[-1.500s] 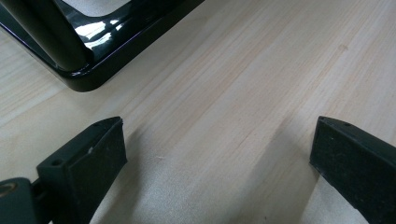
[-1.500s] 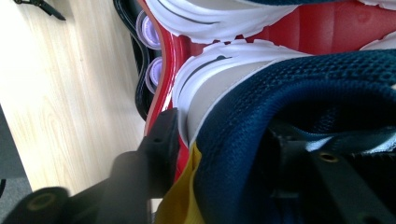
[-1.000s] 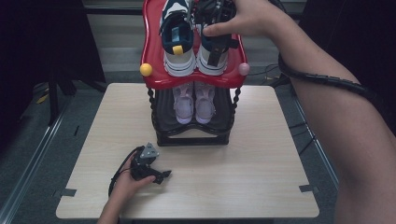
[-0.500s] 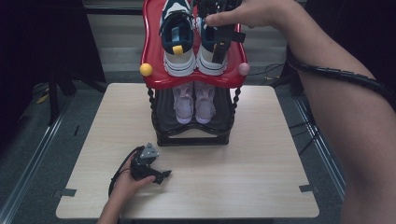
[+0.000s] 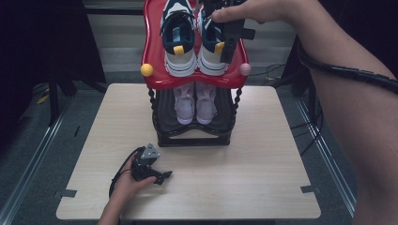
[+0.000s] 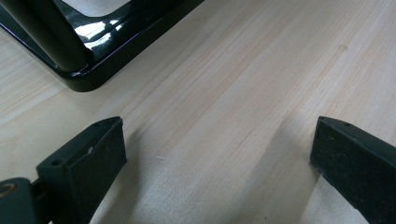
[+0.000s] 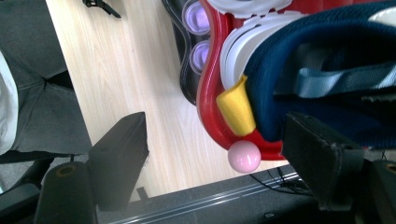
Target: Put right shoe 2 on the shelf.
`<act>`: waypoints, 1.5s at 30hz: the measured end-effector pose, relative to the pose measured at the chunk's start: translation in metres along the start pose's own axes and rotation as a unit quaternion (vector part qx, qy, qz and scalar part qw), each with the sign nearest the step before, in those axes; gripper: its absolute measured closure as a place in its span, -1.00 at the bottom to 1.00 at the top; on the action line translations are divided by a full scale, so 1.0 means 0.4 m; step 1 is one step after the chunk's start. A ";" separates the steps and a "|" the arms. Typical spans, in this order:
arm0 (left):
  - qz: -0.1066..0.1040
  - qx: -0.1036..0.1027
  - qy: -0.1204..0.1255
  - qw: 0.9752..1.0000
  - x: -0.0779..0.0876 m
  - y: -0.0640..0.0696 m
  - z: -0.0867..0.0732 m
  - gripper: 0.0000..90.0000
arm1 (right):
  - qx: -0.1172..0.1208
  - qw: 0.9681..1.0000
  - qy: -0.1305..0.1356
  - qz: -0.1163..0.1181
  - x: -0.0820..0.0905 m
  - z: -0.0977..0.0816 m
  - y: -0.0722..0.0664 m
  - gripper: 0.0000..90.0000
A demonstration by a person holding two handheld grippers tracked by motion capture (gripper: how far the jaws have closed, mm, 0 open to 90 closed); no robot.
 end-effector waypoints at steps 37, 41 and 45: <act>-0.001 0.000 0.000 1.000 0.000 0.000 0.000 -0.93 | -0.003 0.998 -0.043 0.038 -0.046 -0.131 -0.078 -0.53; -0.001 0.001 0.000 1.000 0.000 0.001 0.000 -0.93 | 0.000 0.998 -0.044 0.044 -0.057 -0.141 -0.086 -0.53; -0.001 0.001 0.000 1.000 0.000 0.001 0.000 -0.94 | -0.003 0.998 -0.044 0.048 -0.074 -0.152 -0.094 -0.53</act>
Point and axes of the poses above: each handheld gripper's, and its own axes: x roughly backward along the jaws, z roughly out of its top, y roughly to its right, the point moved 7 cm from there along -x, roughly forward along the jaws, and after that the axes turned 5 degrees about z, right-handed, at the moved point
